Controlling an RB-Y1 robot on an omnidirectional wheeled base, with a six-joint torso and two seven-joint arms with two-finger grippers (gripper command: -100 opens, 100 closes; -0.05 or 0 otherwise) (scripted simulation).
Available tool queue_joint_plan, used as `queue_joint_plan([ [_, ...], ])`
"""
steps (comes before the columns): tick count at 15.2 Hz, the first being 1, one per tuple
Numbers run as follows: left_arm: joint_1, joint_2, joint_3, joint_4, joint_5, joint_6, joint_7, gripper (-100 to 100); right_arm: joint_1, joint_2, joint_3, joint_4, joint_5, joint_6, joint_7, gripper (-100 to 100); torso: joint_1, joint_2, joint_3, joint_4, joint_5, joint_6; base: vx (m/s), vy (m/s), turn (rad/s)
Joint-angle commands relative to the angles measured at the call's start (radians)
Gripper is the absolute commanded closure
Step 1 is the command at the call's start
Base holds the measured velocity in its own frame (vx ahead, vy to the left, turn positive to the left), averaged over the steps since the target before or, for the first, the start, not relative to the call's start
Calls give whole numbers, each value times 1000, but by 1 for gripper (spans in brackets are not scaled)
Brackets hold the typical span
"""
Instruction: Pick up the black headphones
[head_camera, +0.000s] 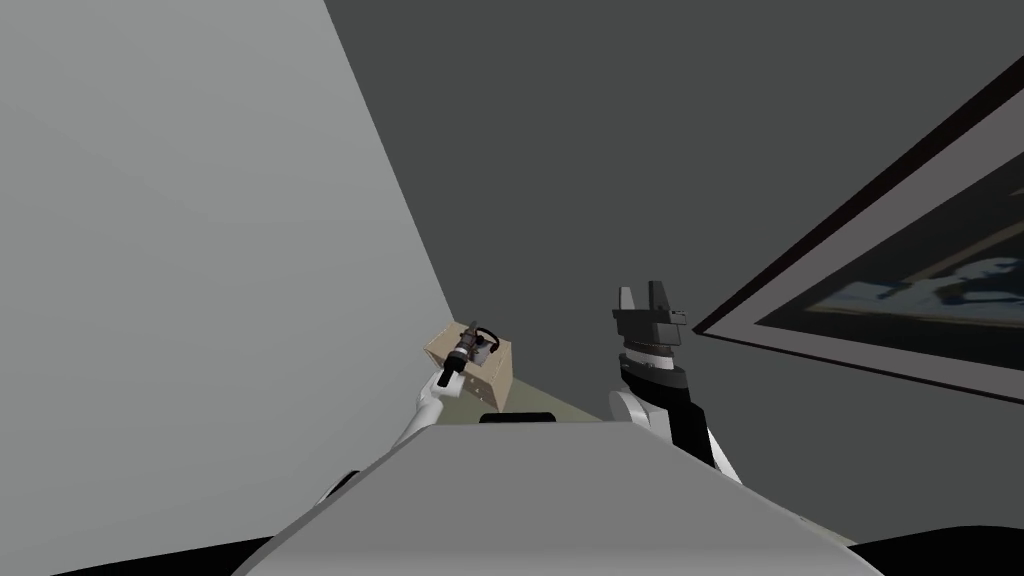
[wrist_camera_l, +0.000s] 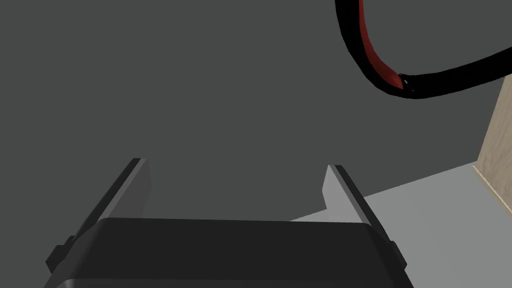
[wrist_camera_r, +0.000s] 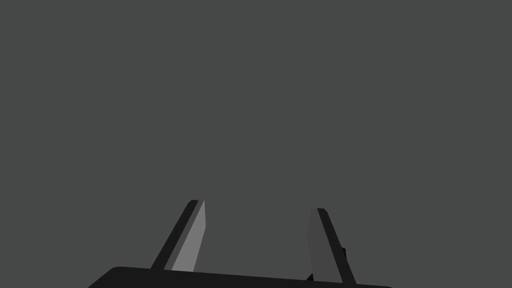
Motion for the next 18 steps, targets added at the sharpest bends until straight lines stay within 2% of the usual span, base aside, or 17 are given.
queue_joint_plan([
  [1,-27,-8,2,50,-4,2,-1,-100,0,0,0,0,0,0,0,0,0,0,0,0,0,0,-4,-14,-30],
  [3,-27,-8,2,67,-4,2,-1,-100,0,0,0,0,0,0,0,0,0,0,0,0,0,0,-3,-12,-19],
  [4,-45,-16,3,103,-8,4,-4,-100,0,0,0,0,0,0,0,0,0,0,0,0,0,0,-3,-14,-17],
  [5,-45,-16,3,109,-8,4,-4,-100,0,0,0,0,0,0,0,0,0,0,0,0,0,0,-3,-11,-17],
  [7,-79,-32,5,175,-14,7,-9,-100,0,0,0,0,0,0,0,0,0,0,0,0,0,0,-6,-15,-36],
  [9,-94,-40,6,210,-17,8,-11,-100,0,0,0,0,0,0,0,0,0,0,0,0,0,0,-4,-16,-25],
  [11,-94,-40,6,220,-17,8,-11,-100,0,0,0,0,0,0,0,0,0,0,0,0,0,0,-2,-11,-10],
  [13,-121,-55,8,274,-22,10,-14,-100,0,0,0,0,0,0,0,0,0,0,0,0,0,0,-3,-10,-15],
  [14,-121,-55,8,279,-22,10,-14,-100,0,0,0,0,0,0,0,0,0,0,0,0,0,0,-5,-13,-29],
  [17,-148,-75,10,341,-27,12,-18,-100,0,0,0,0,0,0,0,0,0,0,0,0,0,0,-4,-10,-23],
  [18,-148,-75,10,341,-27,12,-18,-100,0,0,0,0,0,0,0,0,0,0,0,0,0,0,-2,-10,-13],
])
